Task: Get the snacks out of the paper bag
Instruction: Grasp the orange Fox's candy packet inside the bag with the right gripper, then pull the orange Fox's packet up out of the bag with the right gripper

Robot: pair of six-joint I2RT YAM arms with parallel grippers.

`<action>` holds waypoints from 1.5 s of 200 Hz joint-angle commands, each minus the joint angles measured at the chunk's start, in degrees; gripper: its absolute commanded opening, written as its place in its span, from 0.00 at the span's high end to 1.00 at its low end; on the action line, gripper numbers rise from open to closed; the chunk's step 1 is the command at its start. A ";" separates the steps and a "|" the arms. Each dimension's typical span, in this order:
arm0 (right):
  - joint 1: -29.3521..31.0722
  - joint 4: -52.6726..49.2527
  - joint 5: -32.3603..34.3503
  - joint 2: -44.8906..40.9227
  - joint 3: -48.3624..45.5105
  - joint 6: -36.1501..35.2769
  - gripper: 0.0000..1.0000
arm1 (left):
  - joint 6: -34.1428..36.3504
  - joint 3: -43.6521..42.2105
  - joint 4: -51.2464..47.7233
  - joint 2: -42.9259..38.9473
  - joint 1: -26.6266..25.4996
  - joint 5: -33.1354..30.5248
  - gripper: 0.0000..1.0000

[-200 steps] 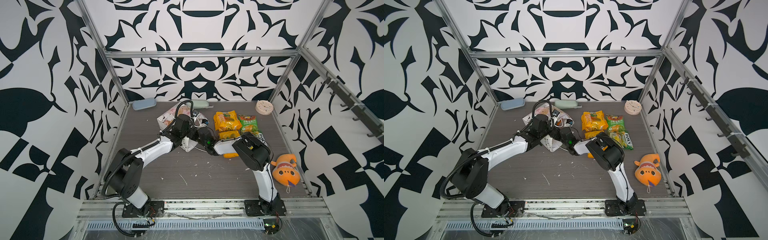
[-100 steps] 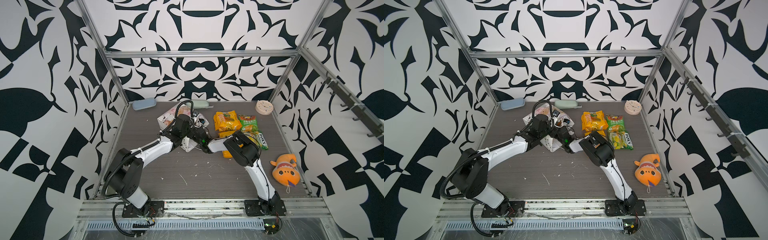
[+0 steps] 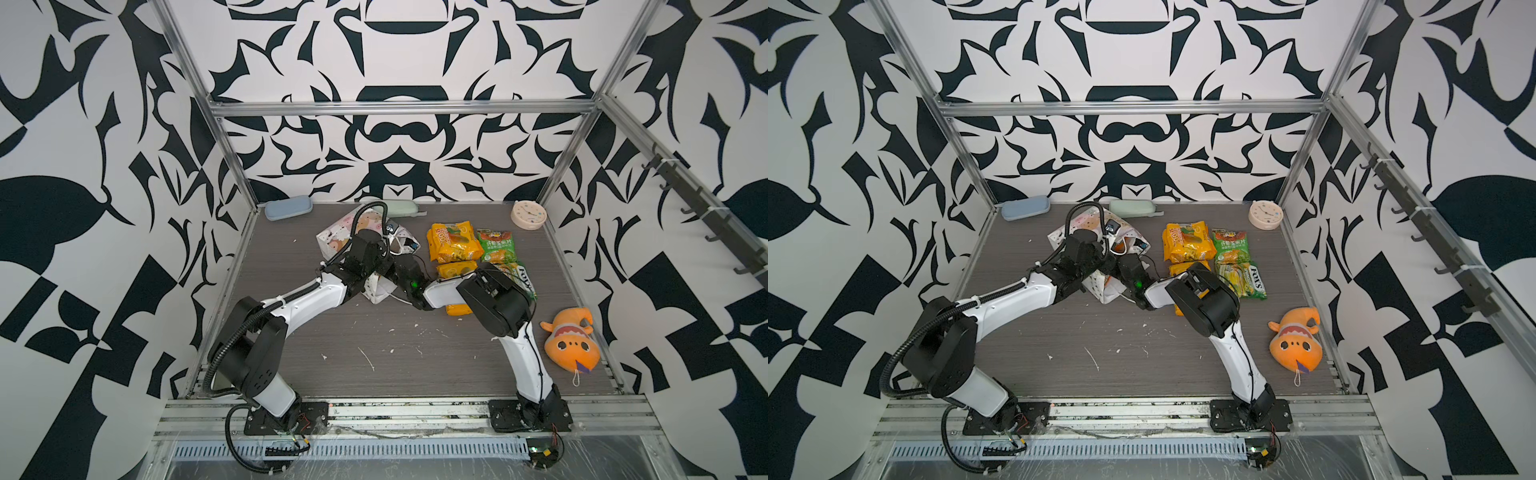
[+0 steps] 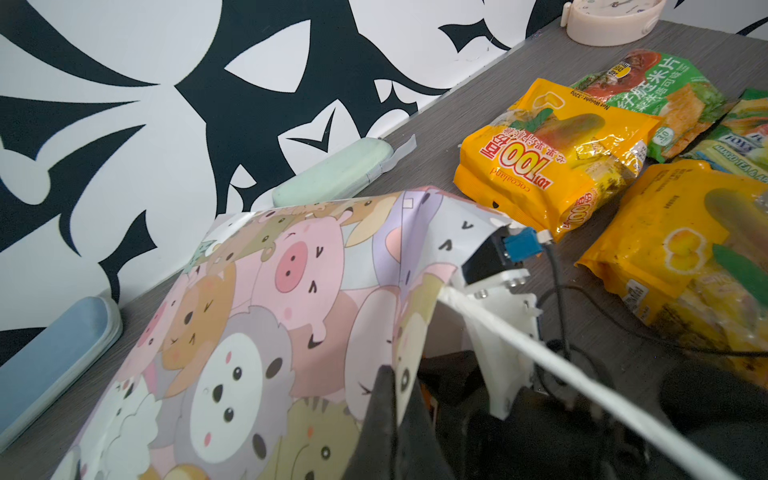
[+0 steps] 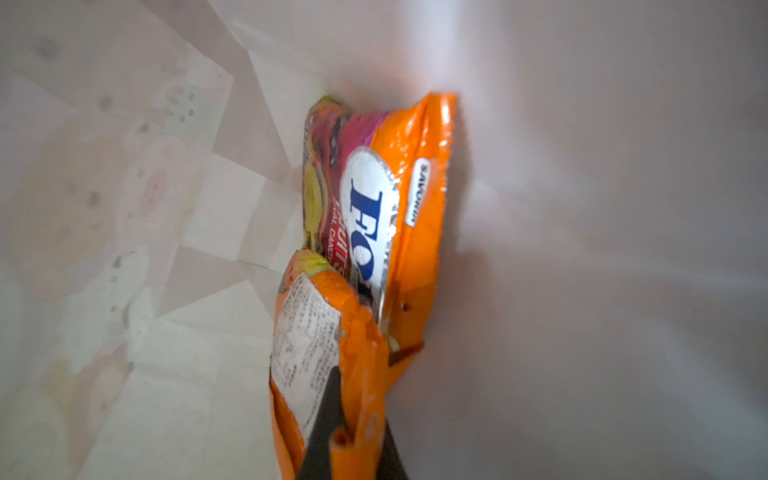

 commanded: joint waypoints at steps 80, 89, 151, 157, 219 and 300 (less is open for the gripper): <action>-2.11 4.70 -6.49 -15.71 -14.84 -2.37 1.00 | -1.04 -0.86 1.63 -0.62 -0.07 -2.54 1.00; -2.38 5.12 -8.28 -16.29 -15.13 -3.29 1.00 | -1.00 -0.84 1.62 -0.64 -0.07 -2.54 1.00; -3.10 -4.46 -10.56 -26.06 -16.37 -10.26 1.00 | -0.92 -0.37 1.07 -0.35 0.02 -3.51 1.00; -3.25 -6.29 -11.48 -26.90 -16.16 -10.91 1.00 | -0.98 -0.31 0.88 -0.42 0.02 -3.63 1.00; -5.46 -13.16 -16.47 -32.26 -16.09 -14.02 1.00 | -2.00 1.19 0.97 0.45 0.53 -5.85 1.00; -8.92 -29.08 -24.23 -42.89 -11.39 -19.90 1.00 | -4.98 0.56 -0.38 -0.30 3.88 -6.20 1.00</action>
